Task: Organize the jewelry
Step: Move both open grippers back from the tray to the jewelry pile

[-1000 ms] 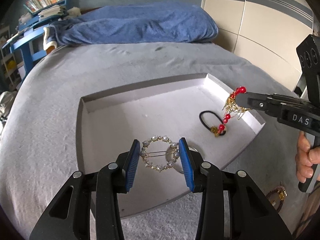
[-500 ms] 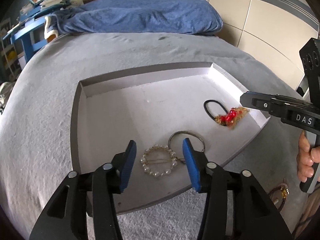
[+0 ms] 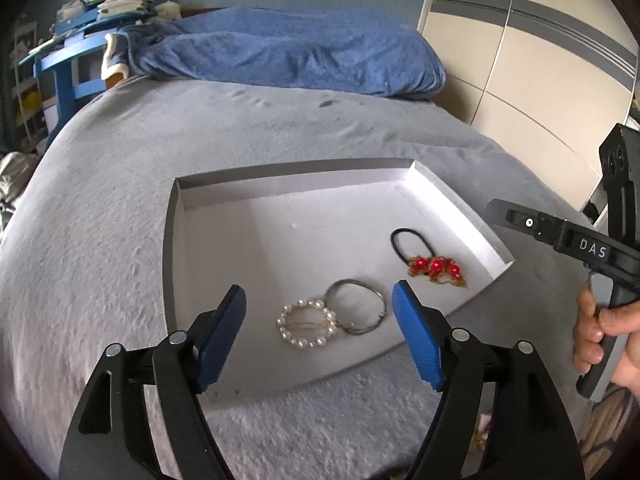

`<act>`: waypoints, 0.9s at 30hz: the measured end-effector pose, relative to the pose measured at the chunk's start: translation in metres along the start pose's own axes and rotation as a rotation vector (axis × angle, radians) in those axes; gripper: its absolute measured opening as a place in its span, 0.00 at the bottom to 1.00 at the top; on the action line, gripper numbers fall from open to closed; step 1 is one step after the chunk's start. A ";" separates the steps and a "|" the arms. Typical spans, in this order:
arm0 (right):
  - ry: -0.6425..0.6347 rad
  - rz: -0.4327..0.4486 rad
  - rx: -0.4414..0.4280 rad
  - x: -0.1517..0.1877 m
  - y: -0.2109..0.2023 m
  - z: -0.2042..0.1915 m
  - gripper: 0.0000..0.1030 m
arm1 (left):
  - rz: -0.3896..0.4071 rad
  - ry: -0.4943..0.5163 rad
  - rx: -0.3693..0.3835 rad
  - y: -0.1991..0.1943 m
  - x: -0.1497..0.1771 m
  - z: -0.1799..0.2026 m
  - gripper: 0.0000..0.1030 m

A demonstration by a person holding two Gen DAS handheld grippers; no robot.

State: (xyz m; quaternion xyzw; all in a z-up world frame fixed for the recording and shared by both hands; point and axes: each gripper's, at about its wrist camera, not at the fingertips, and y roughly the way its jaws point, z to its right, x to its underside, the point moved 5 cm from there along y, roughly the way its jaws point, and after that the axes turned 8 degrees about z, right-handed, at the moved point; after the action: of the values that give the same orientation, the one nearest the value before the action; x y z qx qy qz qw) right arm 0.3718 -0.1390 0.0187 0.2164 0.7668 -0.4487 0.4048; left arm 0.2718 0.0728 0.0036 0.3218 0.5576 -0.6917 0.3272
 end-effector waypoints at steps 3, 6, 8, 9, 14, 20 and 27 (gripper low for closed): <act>0.001 0.015 0.004 0.003 -0.009 -0.001 0.47 | 0.017 -0.011 0.008 -0.015 0.003 0.003 0.74; -0.001 0.025 0.015 0.006 -0.017 0.001 0.48 | 0.027 -0.009 0.007 -0.029 0.006 0.003 0.74; 0.005 0.021 0.019 0.010 -0.021 0.002 0.48 | 0.031 -0.009 0.004 -0.038 0.010 0.003 0.74; 0.008 0.019 0.020 0.012 -0.023 0.002 0.48 | 0.031 -0.011 0.004 -0.042 0.012 0.003 0.74; 0.026 0.016 0.017 0.023 -0.036 0.003 0.48 | 0.018 -0.025 0.003 -0.056 0.028 0.002 0.74; 0.036 0.012 0.018 0.032 -0.048 0.002 0.49 | -0.003 0.003 0.014 -0.072 0.051 0.012 0.74; 0.064 0.012 0.016 0.042 -0.061 0.007 0.50 | -0.055 0.075 0.039 -0.075 0.079 0.037 0.72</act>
State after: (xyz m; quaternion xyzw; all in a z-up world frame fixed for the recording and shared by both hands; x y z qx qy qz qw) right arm 0.3077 -0.1768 0.0138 0.2385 0.7745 -0.4451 0.3810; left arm 0.1620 0.0418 -0.0121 0.3385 0.5646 -0.6985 0.2806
